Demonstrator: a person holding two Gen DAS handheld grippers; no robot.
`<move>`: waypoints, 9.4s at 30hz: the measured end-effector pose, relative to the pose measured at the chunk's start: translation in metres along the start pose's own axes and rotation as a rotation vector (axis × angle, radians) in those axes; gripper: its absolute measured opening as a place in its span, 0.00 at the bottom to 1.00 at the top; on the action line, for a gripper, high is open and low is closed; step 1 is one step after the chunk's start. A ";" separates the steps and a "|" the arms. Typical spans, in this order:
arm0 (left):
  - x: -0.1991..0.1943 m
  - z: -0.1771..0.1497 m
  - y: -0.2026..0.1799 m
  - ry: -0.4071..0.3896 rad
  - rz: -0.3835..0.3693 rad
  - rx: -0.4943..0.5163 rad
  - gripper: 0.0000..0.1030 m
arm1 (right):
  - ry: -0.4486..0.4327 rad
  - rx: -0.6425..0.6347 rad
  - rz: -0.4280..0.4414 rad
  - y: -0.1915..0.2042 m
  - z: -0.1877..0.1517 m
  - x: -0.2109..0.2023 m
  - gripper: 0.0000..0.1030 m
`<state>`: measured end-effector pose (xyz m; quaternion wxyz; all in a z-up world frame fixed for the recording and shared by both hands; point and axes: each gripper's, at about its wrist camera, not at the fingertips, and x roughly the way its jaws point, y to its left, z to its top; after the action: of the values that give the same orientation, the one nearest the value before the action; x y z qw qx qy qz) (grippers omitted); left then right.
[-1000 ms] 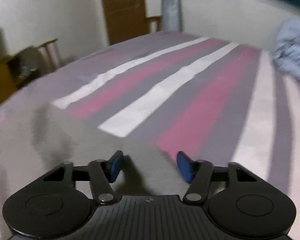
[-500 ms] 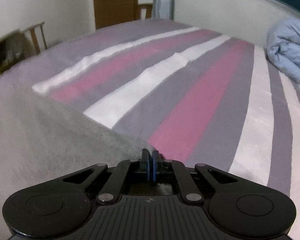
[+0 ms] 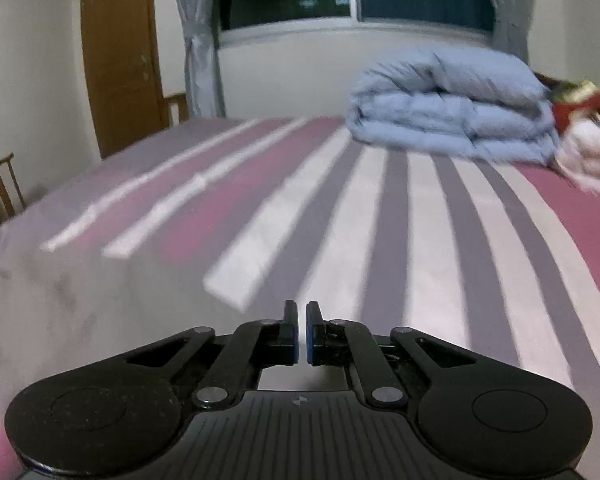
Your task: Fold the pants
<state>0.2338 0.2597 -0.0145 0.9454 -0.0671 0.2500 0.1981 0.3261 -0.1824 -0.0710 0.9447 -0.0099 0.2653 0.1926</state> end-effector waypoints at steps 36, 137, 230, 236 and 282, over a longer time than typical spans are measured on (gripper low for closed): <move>0.028 -0.040 -0.093 0.073 -0.032 0.241 0.79 | -0.133 0.519 -0.401 -0.214 -0.081 -0.189 0.82; 0.011 -0.065 -0.090 0.035 -0.053 0.120 0.81 | -0.192 0.966 -0.226 -0.245 -0.153 -0.201 0.10; -0.061 -0.059 0.013 0.022 -0.098 -0.142 0.88 | -0.086 0.387 0.223 0.117 -0.040 -0.020 0.32; -0.047 -0.035 -0.039 0.047 -0.265 -0.179 0.76 | -0.114 0.439 0.067 0.058 -0.040 -0.049 0.32; 0.000 -0.050 -0.242 0.305 -0.625 -0.243 0.09 | -0.162 0.460 -0.043 -0.024 -0.100 -0.120 0.53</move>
<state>0.3104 0.0279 -0.0516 0.8972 -0.2807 0.3302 -0.0843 0.1913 -0.2596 -0.0982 0.9442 0.2155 0.2250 0.1070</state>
